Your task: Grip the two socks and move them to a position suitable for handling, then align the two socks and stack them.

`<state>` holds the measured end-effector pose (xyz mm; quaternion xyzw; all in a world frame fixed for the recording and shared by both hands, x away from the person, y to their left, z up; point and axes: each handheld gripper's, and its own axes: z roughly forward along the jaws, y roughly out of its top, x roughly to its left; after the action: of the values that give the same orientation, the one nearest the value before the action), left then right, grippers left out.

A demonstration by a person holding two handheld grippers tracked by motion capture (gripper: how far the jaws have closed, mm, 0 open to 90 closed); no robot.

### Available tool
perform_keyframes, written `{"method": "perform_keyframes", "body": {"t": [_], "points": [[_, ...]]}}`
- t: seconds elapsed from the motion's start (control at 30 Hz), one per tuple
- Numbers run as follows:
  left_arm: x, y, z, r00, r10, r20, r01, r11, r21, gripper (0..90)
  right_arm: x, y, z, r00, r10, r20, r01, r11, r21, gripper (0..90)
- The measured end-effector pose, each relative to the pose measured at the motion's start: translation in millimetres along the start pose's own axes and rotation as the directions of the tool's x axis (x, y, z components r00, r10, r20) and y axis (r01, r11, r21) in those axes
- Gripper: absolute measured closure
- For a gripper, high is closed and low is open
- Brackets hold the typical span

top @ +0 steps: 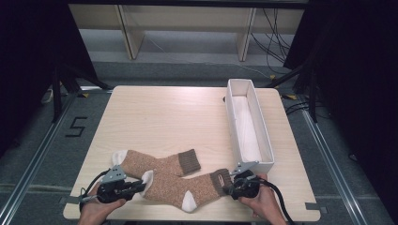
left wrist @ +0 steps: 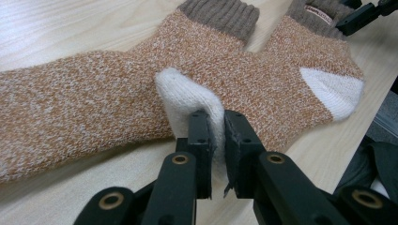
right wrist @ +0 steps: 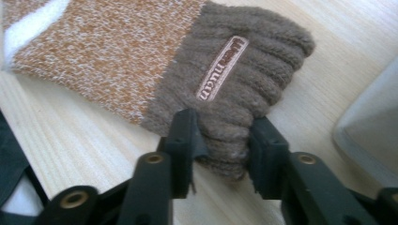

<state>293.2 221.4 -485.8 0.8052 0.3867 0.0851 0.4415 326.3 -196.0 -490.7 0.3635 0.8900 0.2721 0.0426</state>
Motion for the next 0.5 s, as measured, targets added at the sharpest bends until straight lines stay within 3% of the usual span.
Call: {"method": "perform_keyframes", "body": {"t": [0.07, 0.1, 0.13, 0.17, 0.23, 0.3, 0.37, 0.43, 0.5], "points": [[0.7, -0.2, 0.5, 1.0, 0.003, 0.005, -0.003, 1.0, -0.003, 81.4, -0.2, 1.1, 1.6, 0.9995, -0.033, -0.003, 0.033, 0.999, 0.011, 70.7], [0.1, 0.2, -0.1, 1.0, 0.002, 0.0, -0.002, 1.0, 0.003, 81.6, 3.4, 0.6, 1.3, 0.9995, -0.019, 0.026, 0.019, 1.0, -0.005, 71.6], [-0.2, 0.0, 0.0, 1.0, 0.002, -0.002, -0.002, 1.0, 0.0, 81.8, 2.9, 0.7, -0.2, 0.9995, -0.028, 0.015, 0.028, 1.0, -0.003, 72.0], [0.6, 0.3, -1.1, 0.9999, 0.017, -0.003, -0.017, 0.9998, 0.013, 81.9, 4.2, 0.2, -0.2, 0.9999, 0.002, 0.013, -0.002, 1.0, 0.007, 72.4], [-0.6, 0.1, 0.0, 0.9999, 0.013, -0.001, -0.013, 0.9999, -0.002, 82.3, 2.2, 1.1, -0.9, 0.9994, -0.033, 0.011, 0.033, 0.999, 0.004, 72.9], [-1.6, 0.8, -0.3, 0.9998, 0.019, -0.007, -0.019, 0.9998, 0.007, 82.5, 3.3, 1.6, -0.6, 0.9993, -0.027, 0.026, 0.027, 1.0, 0.007, 73.2], [-2.0, 1.2, -1.3, 0.9994, 0.031, -0.014, -0.031, 0.9994, 0.016, 82.8, 3.0, 2.1, -4.0, 0.9994, -0.036, -0.001, 0.036, 0.999, -0.002, 73.3], [-2.8, 1.7, -1.3, 0.9996, 0.029, -0.007, -0.029, 0.9995, 0.01, 83.0, 4.3, 2.9, -8.3, 0.9998, -0.019, 0.011, 0.019, 1.0, -0.003, 73.4], [-3.8, 2.4, -1.5, 0.9997, 0.024, -0.007, -0.024, 0.9997, 0.003, 83.1, 4.5, 4.1, -12.1, 0.9994, -0.034, -0.003, 0.034, 0.999, -0.021, 73.4]]}}
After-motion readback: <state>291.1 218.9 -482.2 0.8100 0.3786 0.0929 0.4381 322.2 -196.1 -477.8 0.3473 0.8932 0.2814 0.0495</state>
